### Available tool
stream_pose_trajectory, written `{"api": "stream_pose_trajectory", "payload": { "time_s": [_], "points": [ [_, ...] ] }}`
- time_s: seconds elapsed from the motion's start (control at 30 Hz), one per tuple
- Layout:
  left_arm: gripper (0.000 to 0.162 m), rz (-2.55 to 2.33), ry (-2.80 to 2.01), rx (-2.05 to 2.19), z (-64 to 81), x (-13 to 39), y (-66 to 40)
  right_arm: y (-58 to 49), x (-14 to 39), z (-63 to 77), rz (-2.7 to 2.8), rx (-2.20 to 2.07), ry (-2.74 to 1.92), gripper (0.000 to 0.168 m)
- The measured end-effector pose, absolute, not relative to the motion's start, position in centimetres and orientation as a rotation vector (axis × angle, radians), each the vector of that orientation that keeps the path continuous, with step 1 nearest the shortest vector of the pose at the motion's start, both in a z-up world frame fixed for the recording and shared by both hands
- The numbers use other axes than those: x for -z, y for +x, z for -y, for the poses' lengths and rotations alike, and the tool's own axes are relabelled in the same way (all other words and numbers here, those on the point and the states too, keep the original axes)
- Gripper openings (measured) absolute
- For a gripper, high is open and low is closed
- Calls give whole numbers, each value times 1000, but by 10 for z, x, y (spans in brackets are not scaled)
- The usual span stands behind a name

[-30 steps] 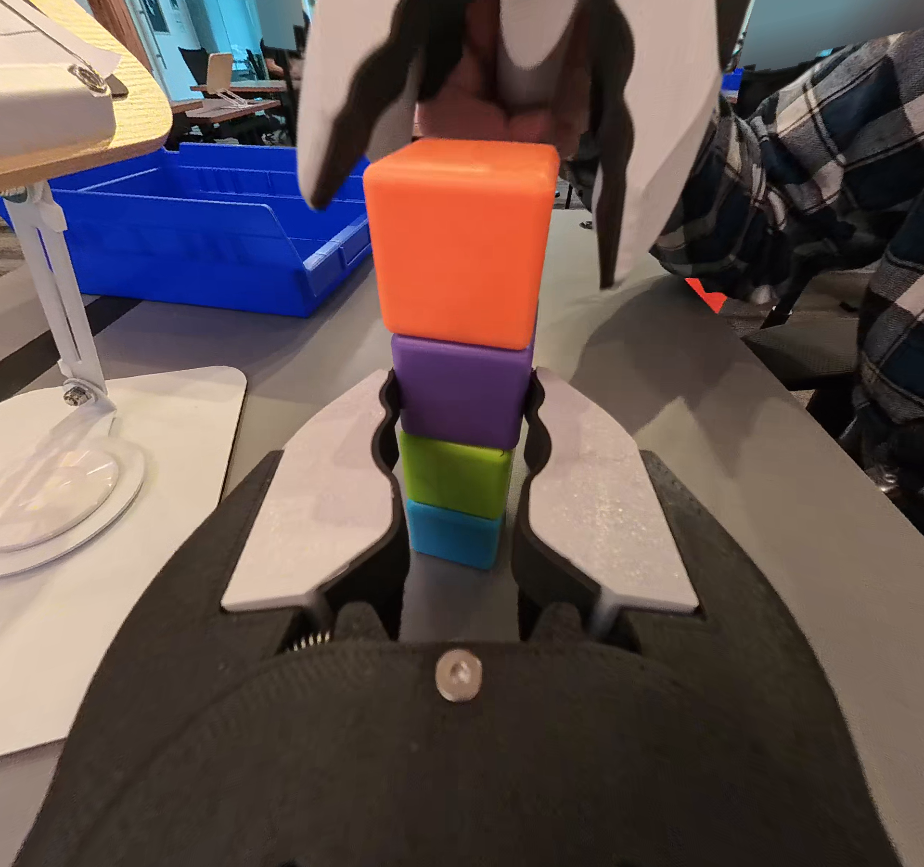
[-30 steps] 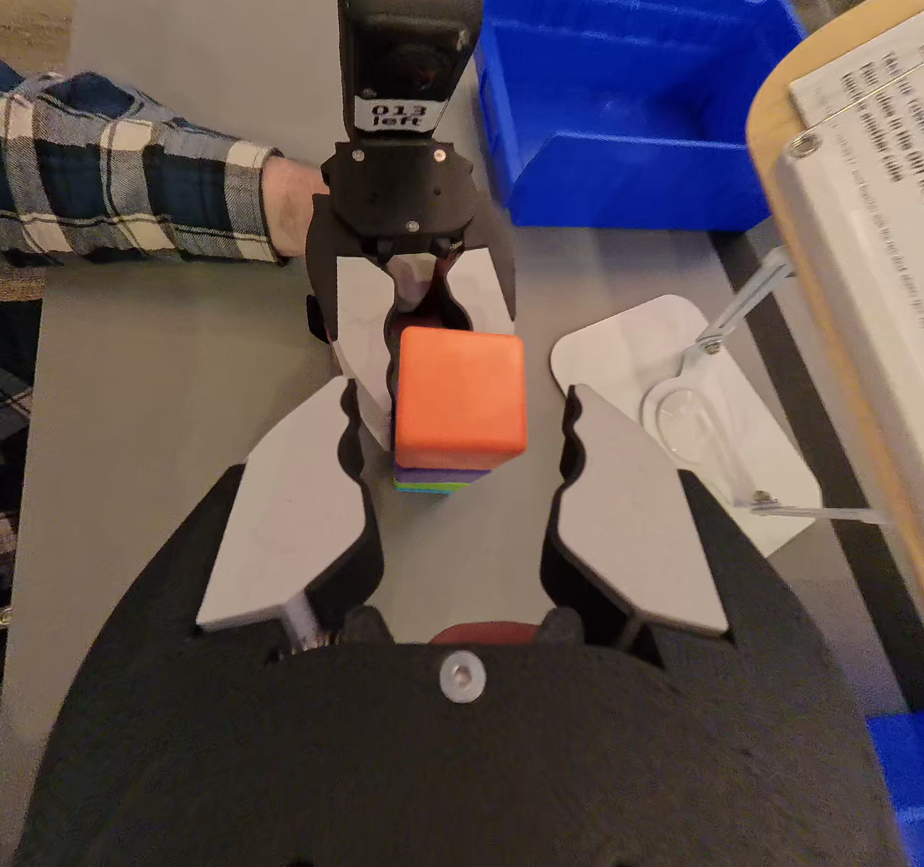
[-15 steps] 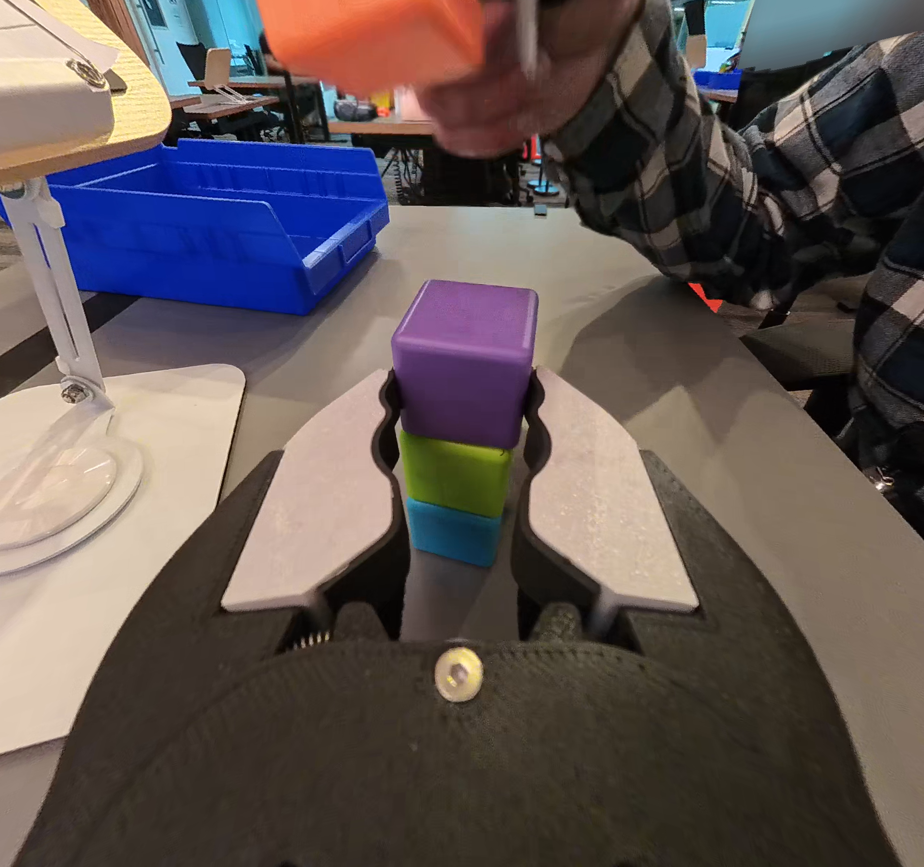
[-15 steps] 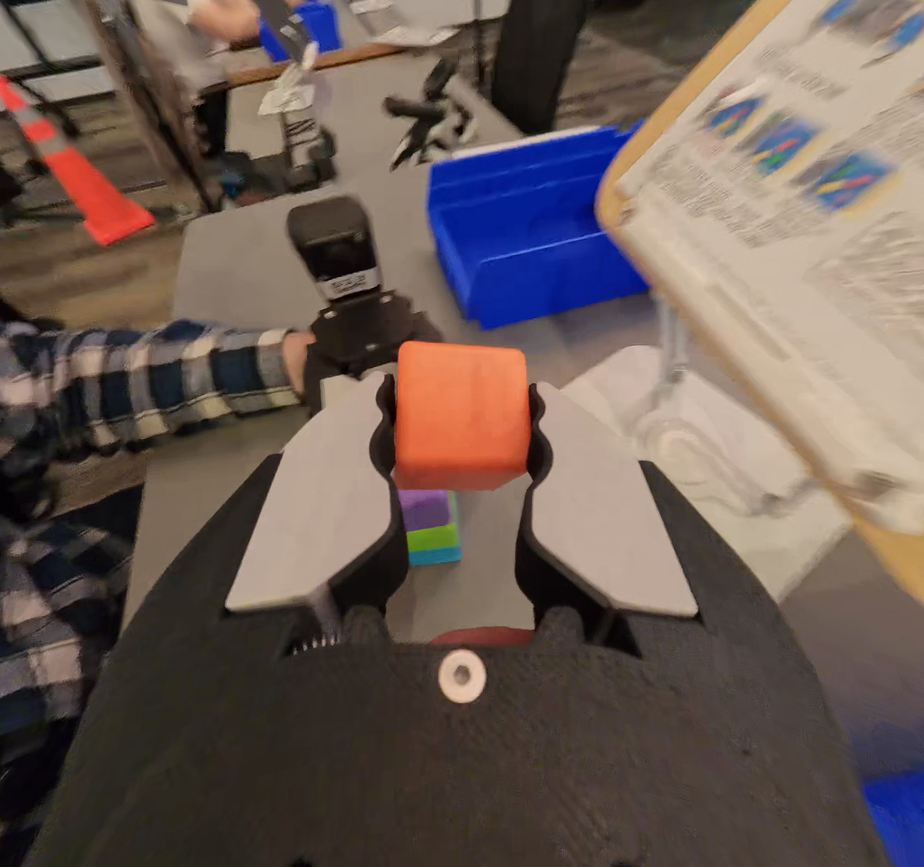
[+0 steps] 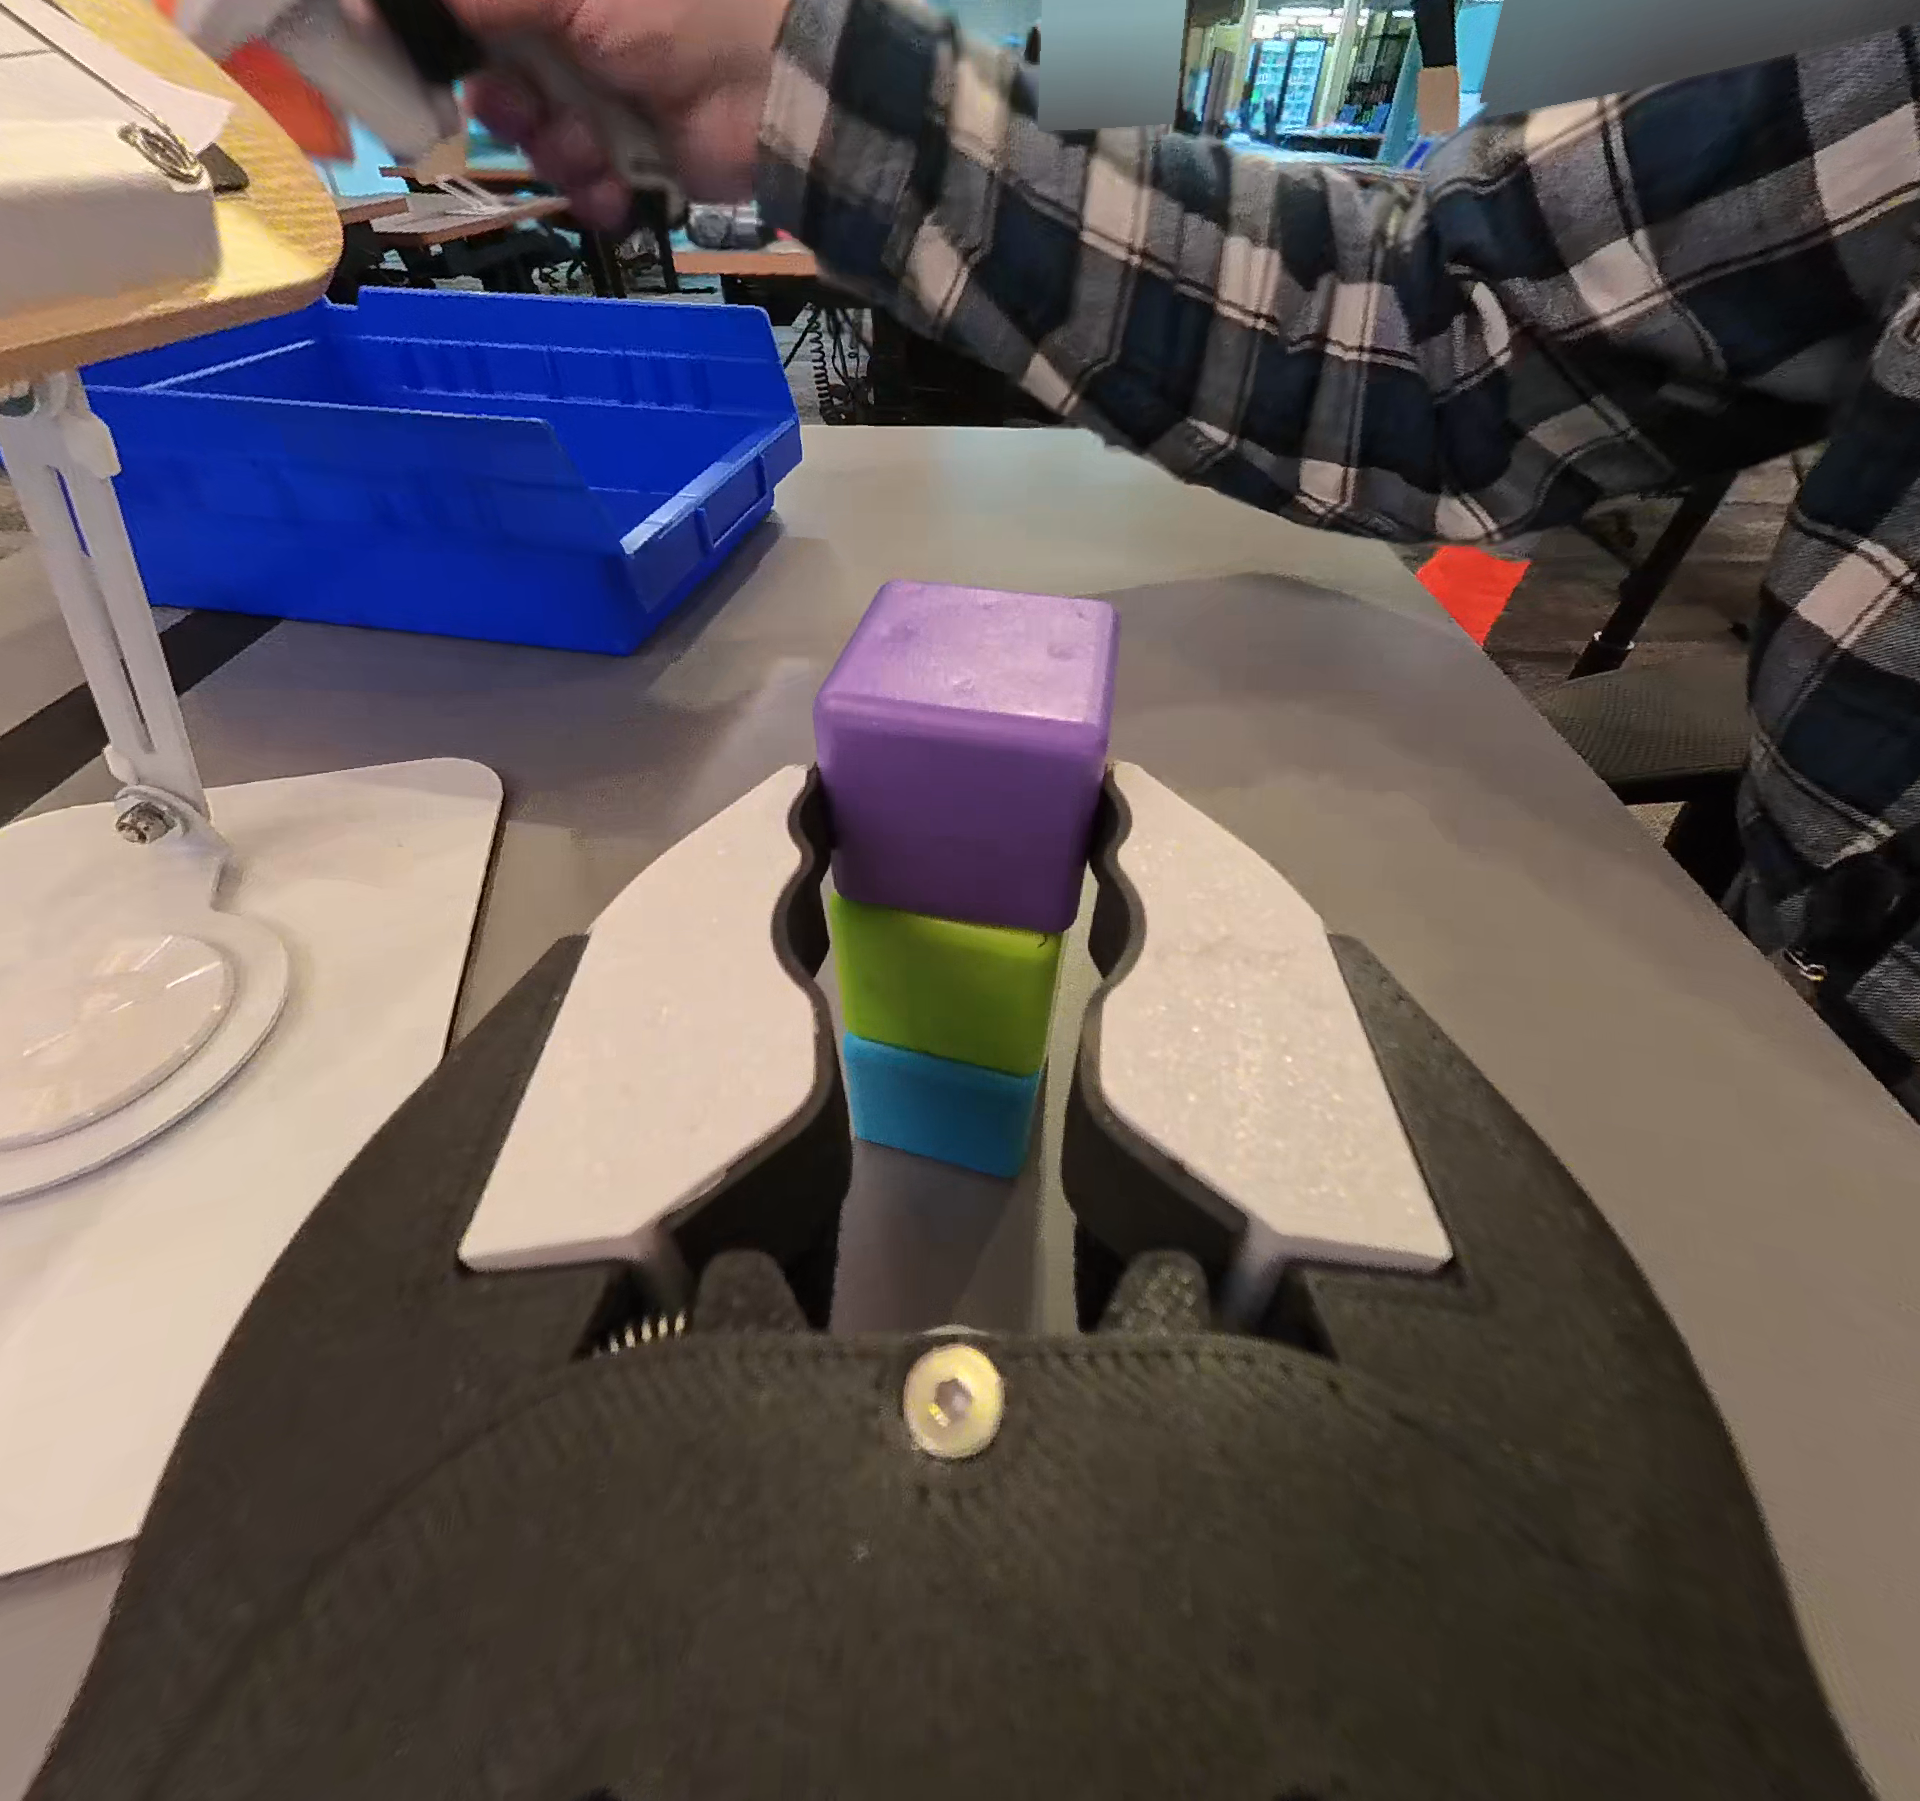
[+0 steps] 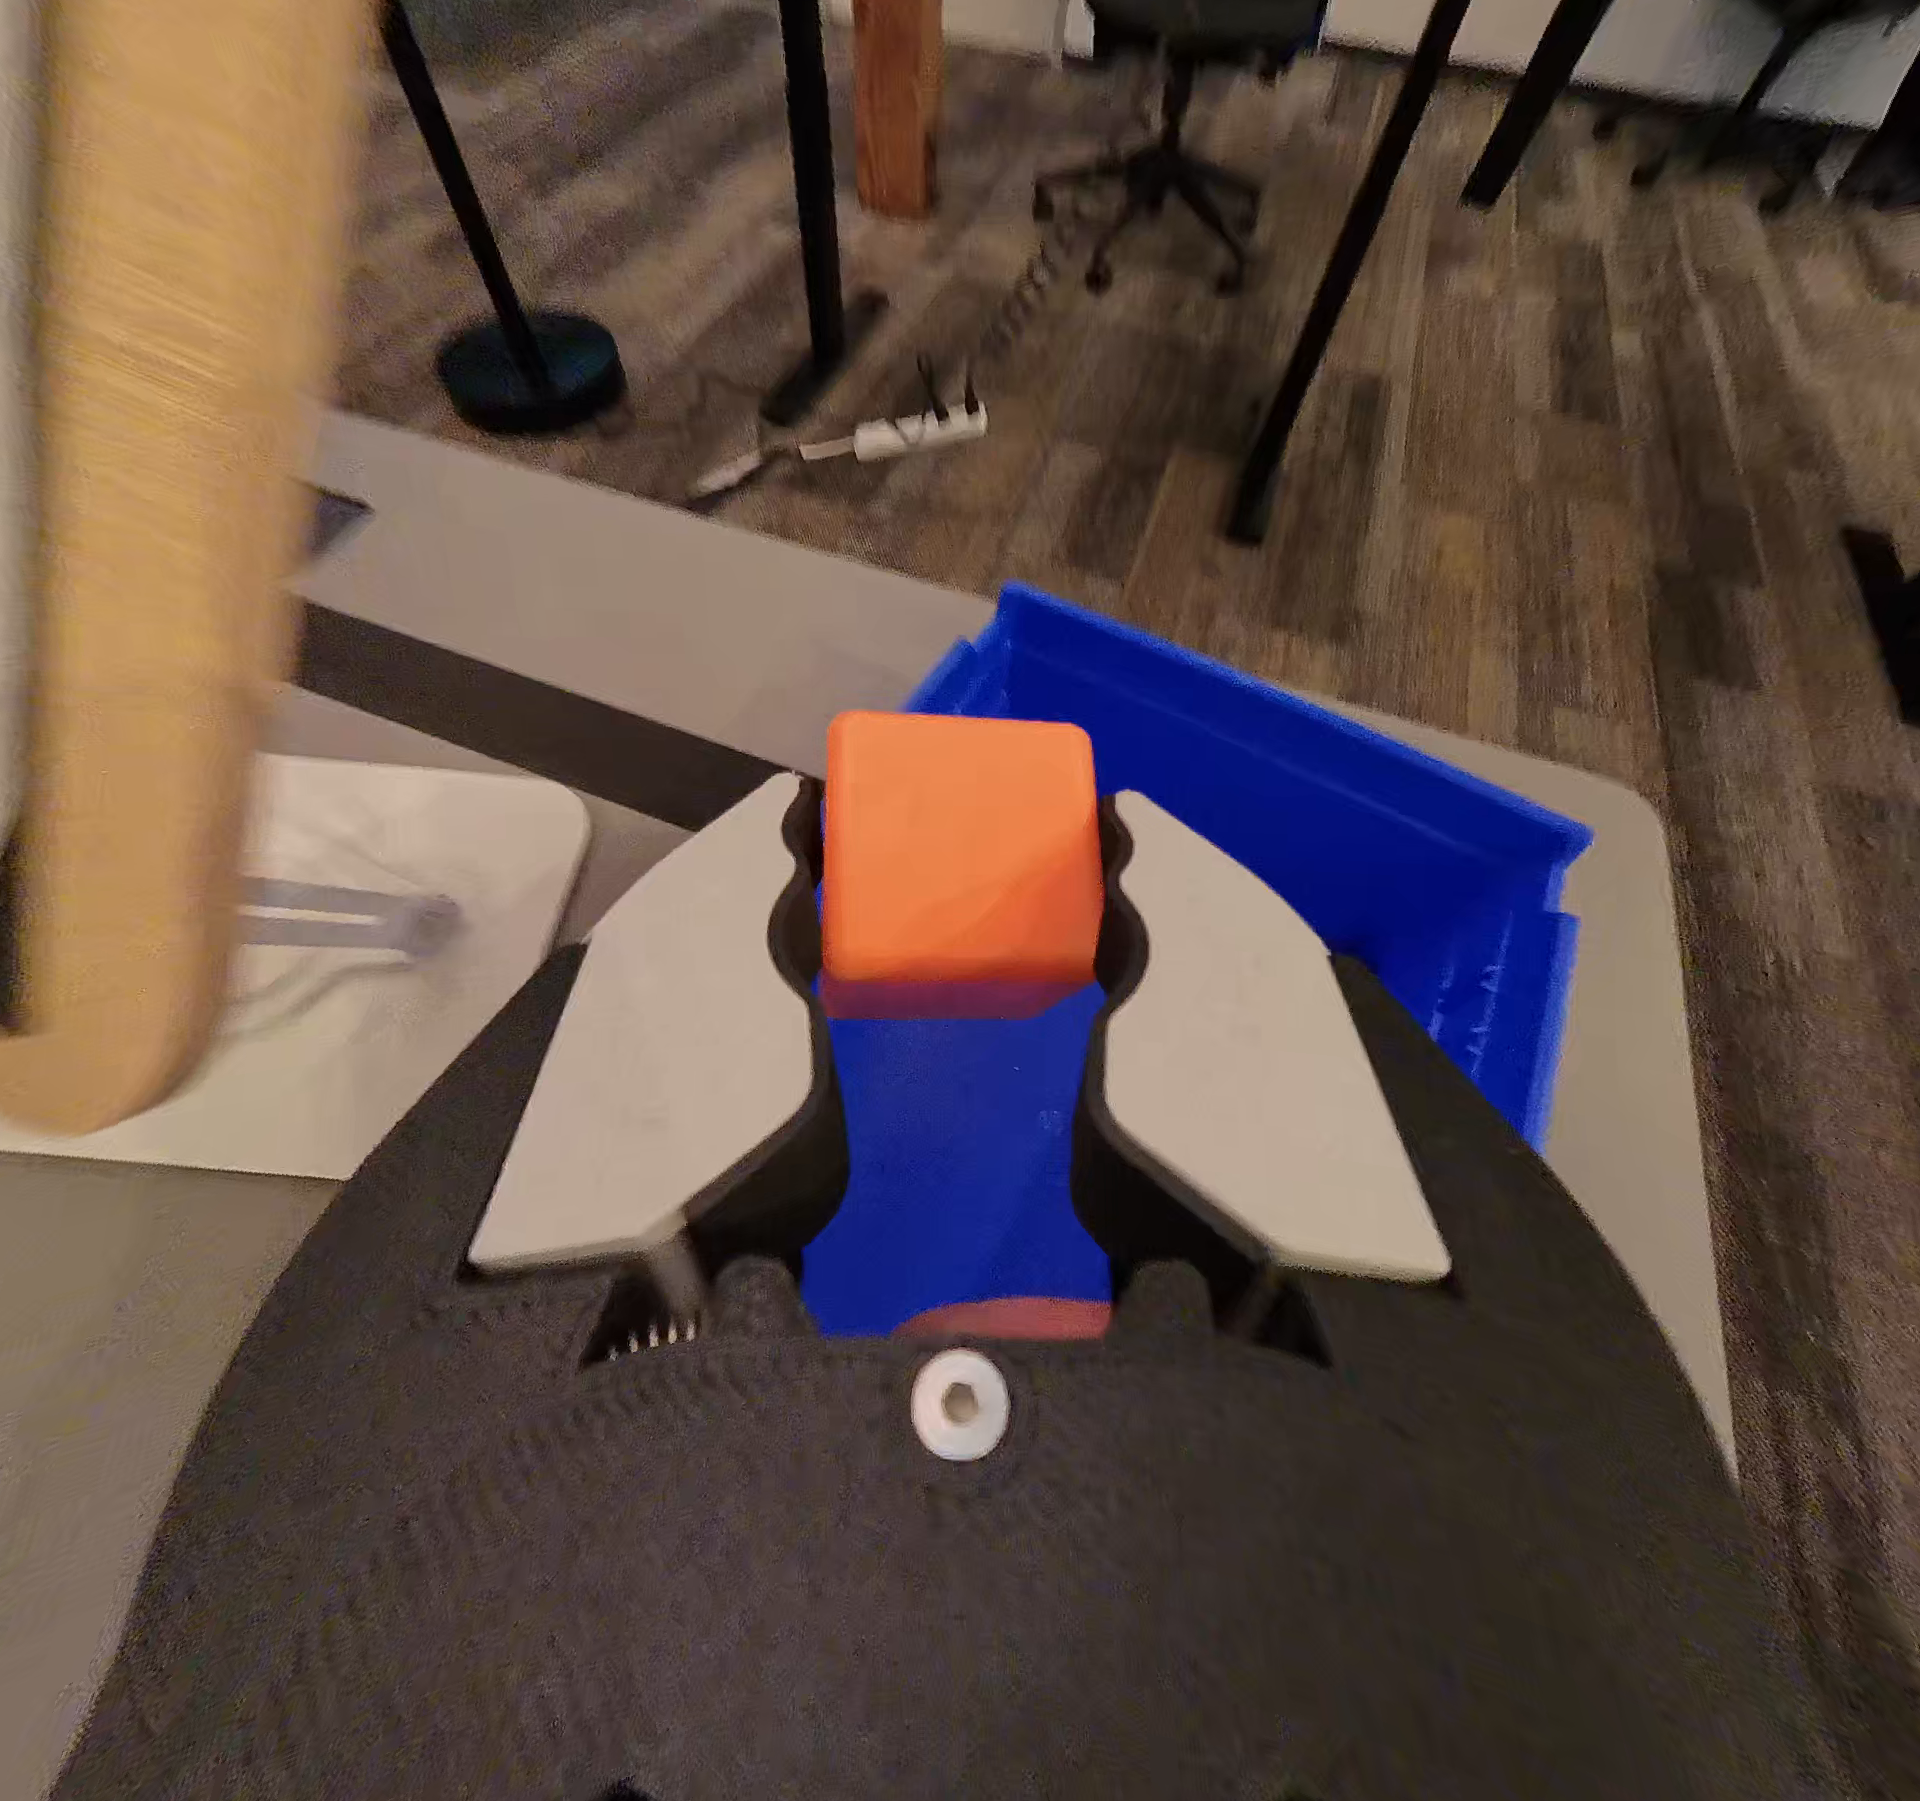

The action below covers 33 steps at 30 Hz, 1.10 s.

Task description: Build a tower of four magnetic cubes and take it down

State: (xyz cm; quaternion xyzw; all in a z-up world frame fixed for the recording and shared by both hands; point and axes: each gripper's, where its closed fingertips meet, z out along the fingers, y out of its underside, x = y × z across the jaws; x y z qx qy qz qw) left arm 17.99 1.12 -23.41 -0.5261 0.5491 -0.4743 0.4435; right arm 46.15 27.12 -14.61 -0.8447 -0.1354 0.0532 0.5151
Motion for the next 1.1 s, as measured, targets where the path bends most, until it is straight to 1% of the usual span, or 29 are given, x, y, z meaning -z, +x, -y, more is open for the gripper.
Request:
{"api": "stream_pose_trajectory", "payload": {
  "time_s": [0.13,0.27,0.43,0.63,0.77,0.83,0.87,0.9,1.1],
  "points": [
    [48,-1359,-1303,1186,-11,234,180,459,209,-306,342,-125,-2171,51],
    [48,-1364,-1302,1180,-11,234,180,461,251,-327,366,-62,-2282,51],
    [48,-1362,-1302,1186,-11,234,180,467,290,-343,430,43,-2398,51],
    [48,-1366,-1301,1187,-10,234,181,466,311,-354,479,16,-2425,51],
    [48,-1364,-1299,1195,-10,234,182,470,316,-351,523,63,-2452,52],
    [48,-1364,-1300,1196,-10,234,182,472,315,-347,526,68,-2470,74],
    [48,-1364,-1300,1194,-10,234,182,475,311,-345,527,78,-2467,80],
    [48,-1365,-1300,1193,-10,234,182,479,305,-342,519,98,-2457,82],
    [48,-1367,-1299,1184,-9,234,182,492,245,-310,466,125,-2331,74]
  ]
}}
